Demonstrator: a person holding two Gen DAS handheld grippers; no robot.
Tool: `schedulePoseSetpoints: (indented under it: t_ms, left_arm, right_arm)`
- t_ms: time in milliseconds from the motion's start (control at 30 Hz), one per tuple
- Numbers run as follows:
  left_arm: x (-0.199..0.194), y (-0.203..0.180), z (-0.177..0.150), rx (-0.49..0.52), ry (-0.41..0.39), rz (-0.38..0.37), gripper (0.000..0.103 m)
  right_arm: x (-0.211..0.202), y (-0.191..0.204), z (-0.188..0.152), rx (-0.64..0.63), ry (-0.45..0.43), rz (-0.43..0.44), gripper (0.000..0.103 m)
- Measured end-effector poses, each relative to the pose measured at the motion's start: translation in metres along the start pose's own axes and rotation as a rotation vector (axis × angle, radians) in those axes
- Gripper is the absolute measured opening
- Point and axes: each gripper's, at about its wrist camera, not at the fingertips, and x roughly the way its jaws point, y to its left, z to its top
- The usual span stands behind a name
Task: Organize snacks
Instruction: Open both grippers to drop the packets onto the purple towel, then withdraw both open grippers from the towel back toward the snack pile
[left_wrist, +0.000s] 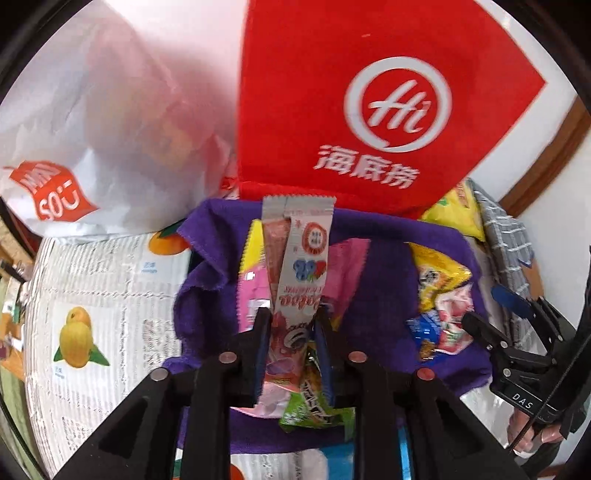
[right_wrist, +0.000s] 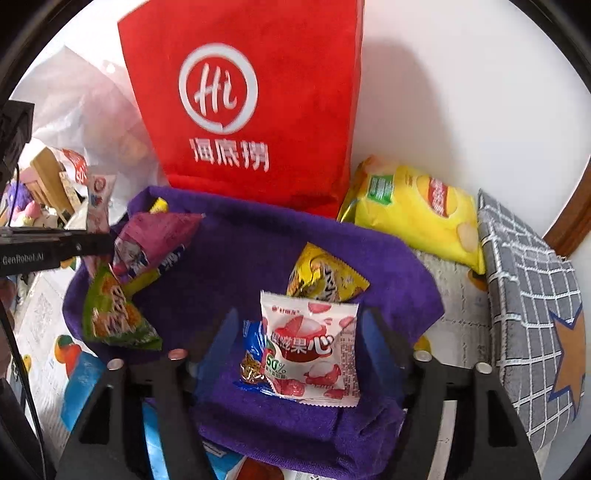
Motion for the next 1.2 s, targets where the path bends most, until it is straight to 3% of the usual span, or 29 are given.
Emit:
schedulePoseSetpoints:
  t_ms: [133,333,567,733,933,1200]
  left_arm:
    - [-0.017,-0.012,-0.001,0.039,-0.050,-0.017,0.053]
    - [-0.041,-0.026,-0.003,0.073,-0.116,-0.023,0.055]
    - [-0.080,-0.038,-0.008,0.102,-0.192,-0.027,0.055]
    - [-0.114,-0.039,-0.017,0.111,-0.259,-0.034,0.057]
    - [-0.137,-0.056,-0.029,0.139,-0.297,-0.037,0.060]
    - [-0.147,-0.067,-0.070,0.169,-0.274,-0.025,0.062]
  right_arm:
    - [-0.015,-0.001,0.004,0.010,-0.035,-0.019,0.075]
    - [-0.041,-0.003,0.009,0.040,-0.100,-0.045,0.076]
    - [-0.093,-0.006,0.007,0.075,-0.243,-0.106,0.076]
    - [-0.127,-0.013,-0.012,0.136,-0.310,-0.074,0.076]
    - [-0.139,-0.011,-0.059,0.112,-0.234,-0.089,0.074]
    - [-0.125,-0.006,-0.133,0.122,-0.095,-0.065,0.054]
